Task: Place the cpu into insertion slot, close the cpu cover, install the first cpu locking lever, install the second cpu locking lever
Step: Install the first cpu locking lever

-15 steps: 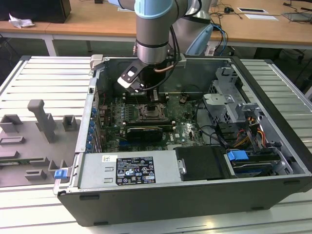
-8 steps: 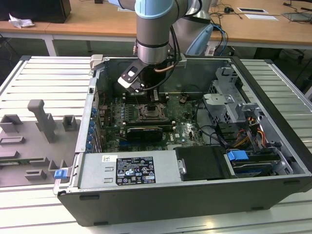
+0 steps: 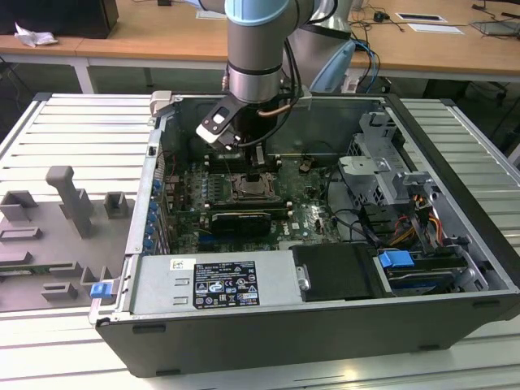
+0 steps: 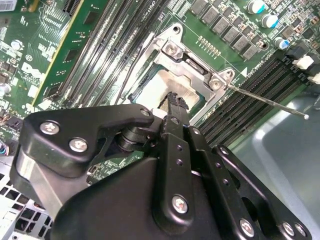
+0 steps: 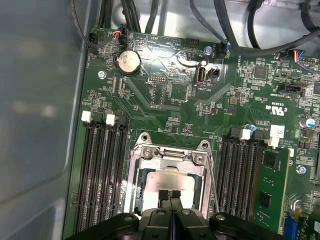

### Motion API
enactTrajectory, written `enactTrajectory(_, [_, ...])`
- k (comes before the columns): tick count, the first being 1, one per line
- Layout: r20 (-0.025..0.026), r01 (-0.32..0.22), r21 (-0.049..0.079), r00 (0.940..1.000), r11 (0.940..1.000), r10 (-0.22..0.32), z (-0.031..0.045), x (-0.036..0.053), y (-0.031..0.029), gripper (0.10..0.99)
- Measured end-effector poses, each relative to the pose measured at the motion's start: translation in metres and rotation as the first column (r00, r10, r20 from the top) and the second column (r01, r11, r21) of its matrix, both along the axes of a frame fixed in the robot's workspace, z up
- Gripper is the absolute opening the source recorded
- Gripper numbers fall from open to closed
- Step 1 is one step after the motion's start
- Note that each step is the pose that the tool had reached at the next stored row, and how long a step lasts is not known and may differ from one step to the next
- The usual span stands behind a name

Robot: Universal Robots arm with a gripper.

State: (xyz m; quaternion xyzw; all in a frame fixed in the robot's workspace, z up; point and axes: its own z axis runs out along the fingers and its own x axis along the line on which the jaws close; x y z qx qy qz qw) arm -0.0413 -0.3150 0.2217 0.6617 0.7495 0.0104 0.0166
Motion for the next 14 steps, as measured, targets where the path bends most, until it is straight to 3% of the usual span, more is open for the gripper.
enactTrajectory(14, [0.0000, 0.000, 0.000, 1.0000, 1.0000, 0.000, 0.0139, 0.0000, 0.0000, 0.106])
